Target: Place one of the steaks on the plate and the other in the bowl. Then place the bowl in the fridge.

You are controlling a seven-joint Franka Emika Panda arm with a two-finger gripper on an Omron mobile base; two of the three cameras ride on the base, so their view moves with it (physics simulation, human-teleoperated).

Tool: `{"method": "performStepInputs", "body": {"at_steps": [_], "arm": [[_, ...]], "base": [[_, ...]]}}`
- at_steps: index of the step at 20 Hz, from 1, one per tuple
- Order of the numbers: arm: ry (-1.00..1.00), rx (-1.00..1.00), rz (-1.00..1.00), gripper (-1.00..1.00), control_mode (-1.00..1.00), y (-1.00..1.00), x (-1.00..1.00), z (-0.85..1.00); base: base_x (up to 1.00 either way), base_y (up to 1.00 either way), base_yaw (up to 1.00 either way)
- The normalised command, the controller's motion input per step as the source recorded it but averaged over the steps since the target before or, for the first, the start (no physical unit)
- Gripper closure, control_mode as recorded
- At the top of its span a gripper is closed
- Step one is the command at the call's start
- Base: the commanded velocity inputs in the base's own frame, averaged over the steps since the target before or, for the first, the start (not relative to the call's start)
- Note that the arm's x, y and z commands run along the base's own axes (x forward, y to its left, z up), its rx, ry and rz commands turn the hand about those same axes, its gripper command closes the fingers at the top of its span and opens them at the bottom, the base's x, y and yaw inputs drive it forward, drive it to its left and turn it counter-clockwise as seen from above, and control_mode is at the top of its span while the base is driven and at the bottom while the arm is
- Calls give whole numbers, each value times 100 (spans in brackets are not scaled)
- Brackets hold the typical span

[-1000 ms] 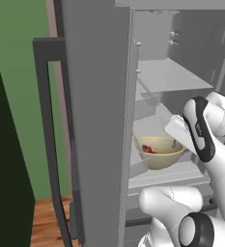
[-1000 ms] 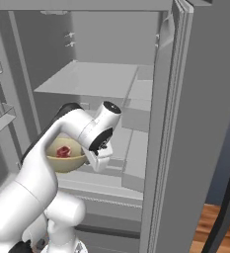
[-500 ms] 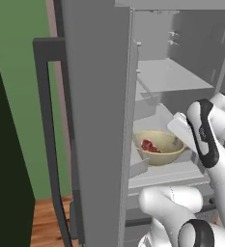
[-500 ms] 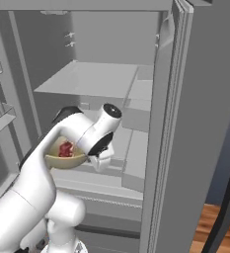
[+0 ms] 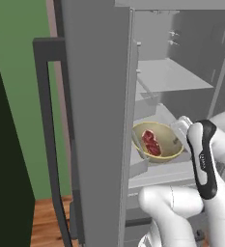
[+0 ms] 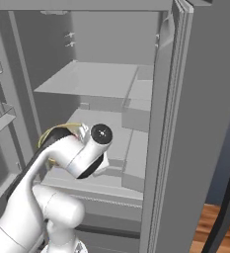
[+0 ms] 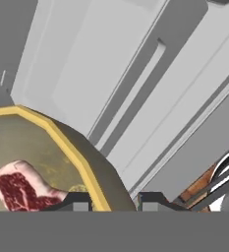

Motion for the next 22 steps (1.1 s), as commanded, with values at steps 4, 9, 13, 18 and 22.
{"method": "performStepInputs", "body": {"at_steps": [4,9,13,18,22], "arm": [[14,-3,-25,100,-100,-15,60,0],[5,3,-14,100,-100,-48,85,-11],[-2,1,-11,100,-100,-21,83,-35],[-2,0,-7,100,-100,0,46,-18],[0,0,0,100,-100,0,44,0]], "base": [[0,0,0],[0,0,0],[0,0,0],[0,0,0],[0,0,0]]}}
